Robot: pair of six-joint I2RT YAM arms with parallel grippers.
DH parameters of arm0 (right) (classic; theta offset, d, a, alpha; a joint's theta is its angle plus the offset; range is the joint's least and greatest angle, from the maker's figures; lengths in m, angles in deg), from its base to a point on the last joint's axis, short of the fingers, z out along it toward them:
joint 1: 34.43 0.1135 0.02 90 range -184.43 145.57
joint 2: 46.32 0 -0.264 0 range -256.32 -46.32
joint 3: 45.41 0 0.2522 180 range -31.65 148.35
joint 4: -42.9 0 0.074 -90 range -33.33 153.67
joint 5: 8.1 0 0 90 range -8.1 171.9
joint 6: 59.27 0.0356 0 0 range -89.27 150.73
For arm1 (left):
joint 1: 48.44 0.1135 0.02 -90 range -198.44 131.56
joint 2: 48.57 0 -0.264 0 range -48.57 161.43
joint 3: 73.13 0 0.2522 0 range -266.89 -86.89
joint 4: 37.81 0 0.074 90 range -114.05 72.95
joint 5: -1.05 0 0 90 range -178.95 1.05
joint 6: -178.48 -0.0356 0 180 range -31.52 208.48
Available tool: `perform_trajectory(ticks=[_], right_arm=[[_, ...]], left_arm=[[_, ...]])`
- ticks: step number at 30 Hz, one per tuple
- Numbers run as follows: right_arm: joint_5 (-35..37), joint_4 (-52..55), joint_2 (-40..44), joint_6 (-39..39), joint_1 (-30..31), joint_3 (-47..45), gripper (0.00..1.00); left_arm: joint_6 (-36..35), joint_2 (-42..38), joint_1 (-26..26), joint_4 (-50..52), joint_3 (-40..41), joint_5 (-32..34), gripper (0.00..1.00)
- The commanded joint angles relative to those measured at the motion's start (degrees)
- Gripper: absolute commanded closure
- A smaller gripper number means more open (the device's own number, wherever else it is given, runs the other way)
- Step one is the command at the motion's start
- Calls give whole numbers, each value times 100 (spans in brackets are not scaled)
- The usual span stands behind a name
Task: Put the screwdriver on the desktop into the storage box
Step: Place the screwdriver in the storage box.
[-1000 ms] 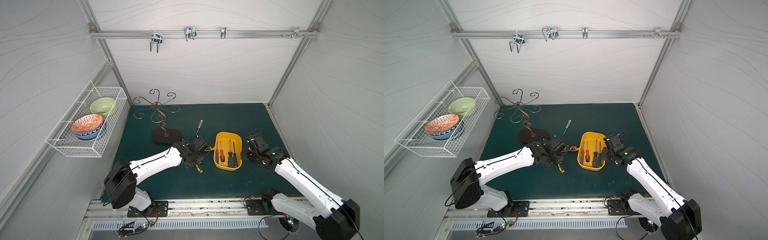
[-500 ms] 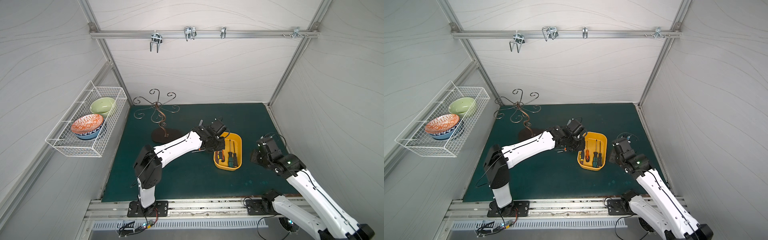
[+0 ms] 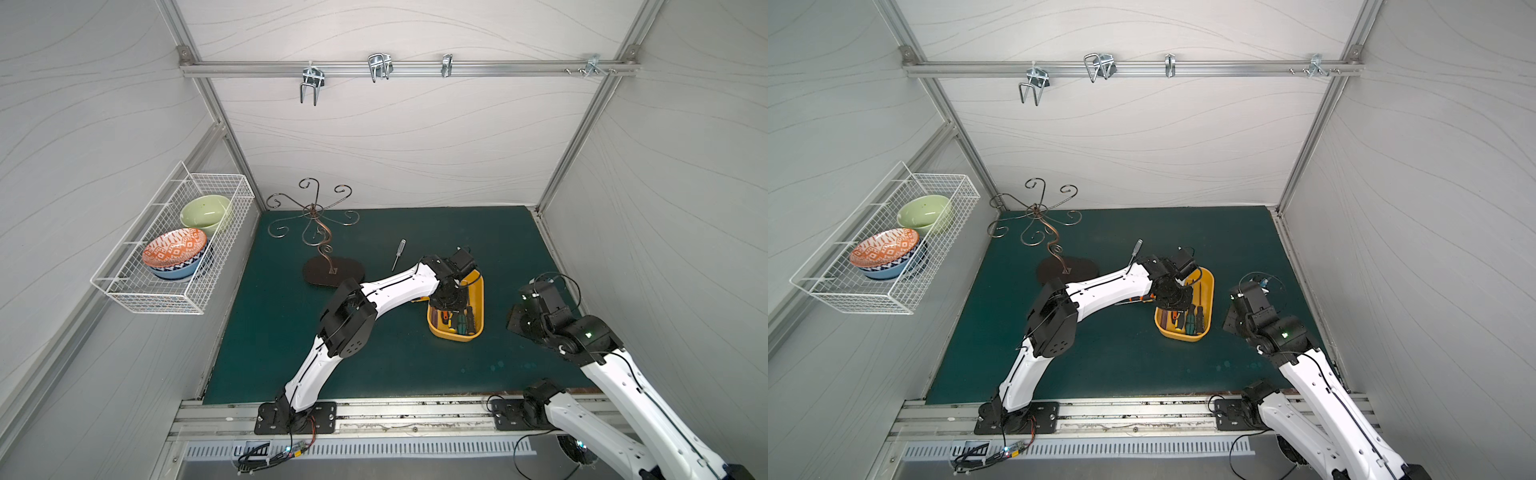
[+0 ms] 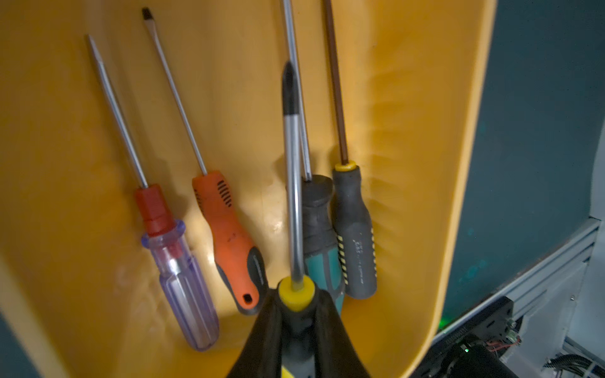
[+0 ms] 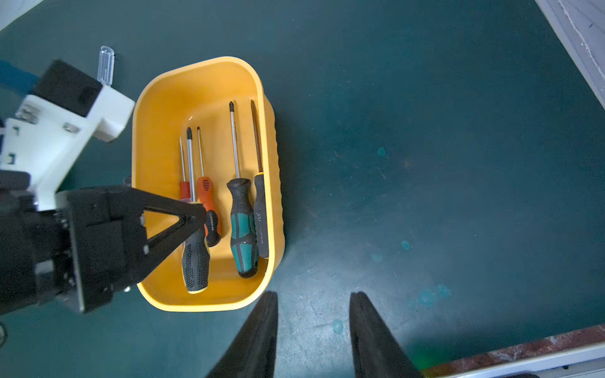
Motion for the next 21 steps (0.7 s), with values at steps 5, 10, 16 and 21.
perform_trajectory(ticks=[5, 10, 16, 21], right_arm=[[32, 100, -42, 21, -30, -90, 60], [59, 131, -50, -31, -30, -77, 59], [19, 83, -146, -223, -30, 19, 59], [-310, -247, -237, -854, -30, 163, 56]], left_arm=[[80, 347, -21, -248, -273, 300, 84], [78, 308, -17, -336, -227, 256, 65], [221, -485, -21, -837, 236, 523, 60], [443, -2095, 1, -1757, 1598, 1418, 62]])
